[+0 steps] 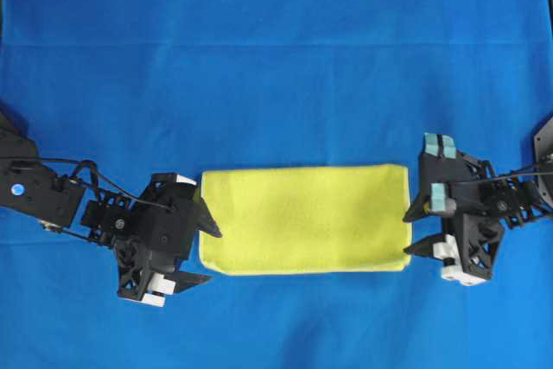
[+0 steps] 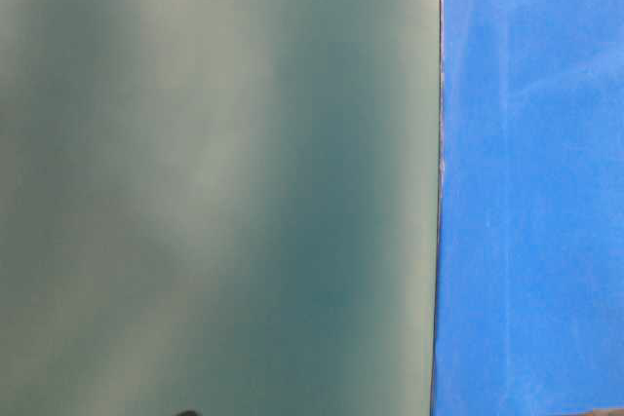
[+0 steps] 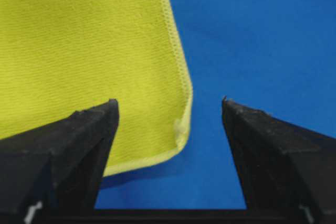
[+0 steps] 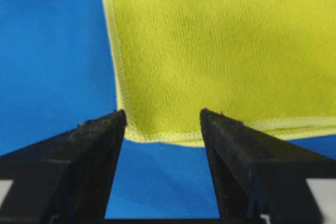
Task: Fold the yellow towel.
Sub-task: 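Open both grippers to release the folded edge, then grasp the left and right ends of the folded towel, then lift the towel and rotate it to lie vertically, right gripper moving up, then lower the towel strip and open both grippers, then withdraw both grippers to the sides of the towel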
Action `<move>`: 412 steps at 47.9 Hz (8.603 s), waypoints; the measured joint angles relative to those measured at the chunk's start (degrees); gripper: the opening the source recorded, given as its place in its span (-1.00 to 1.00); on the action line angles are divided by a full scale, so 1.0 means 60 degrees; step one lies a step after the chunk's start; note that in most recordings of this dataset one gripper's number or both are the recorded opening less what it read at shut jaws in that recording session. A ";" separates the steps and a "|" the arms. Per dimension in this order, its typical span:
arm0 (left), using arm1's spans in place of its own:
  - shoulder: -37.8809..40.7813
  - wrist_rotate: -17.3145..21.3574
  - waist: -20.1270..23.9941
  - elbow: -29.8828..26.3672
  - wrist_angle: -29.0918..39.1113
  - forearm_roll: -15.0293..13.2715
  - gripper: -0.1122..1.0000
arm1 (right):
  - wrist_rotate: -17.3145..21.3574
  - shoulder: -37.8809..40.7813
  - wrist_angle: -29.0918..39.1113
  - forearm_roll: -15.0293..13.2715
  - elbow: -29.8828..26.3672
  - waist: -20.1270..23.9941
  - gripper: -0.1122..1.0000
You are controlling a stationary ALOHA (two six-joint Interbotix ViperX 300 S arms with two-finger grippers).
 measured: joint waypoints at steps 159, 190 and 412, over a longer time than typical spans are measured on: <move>-0.1113 0.0879 0.1641 -0.1392 0.1641 0.0044 -0.70 | 0.1743 -0.1318 0.2534 -0.4541 -0.1655 -0.5376 -0.73; 0.1670 0.2183 0.1084 -0.4409 0.1436 0.0088 -0.70 | 0.0864 0.1201 0.0630 -0.4995 -0.3750 -0.6445 -0.73; -0.2329 0.0396 0.3062 0.0703 -0.2842 0.0029 0.75 | 0.1714 -0.4131 -0.1289 -0.5830 0.0293 -0.4512 0.38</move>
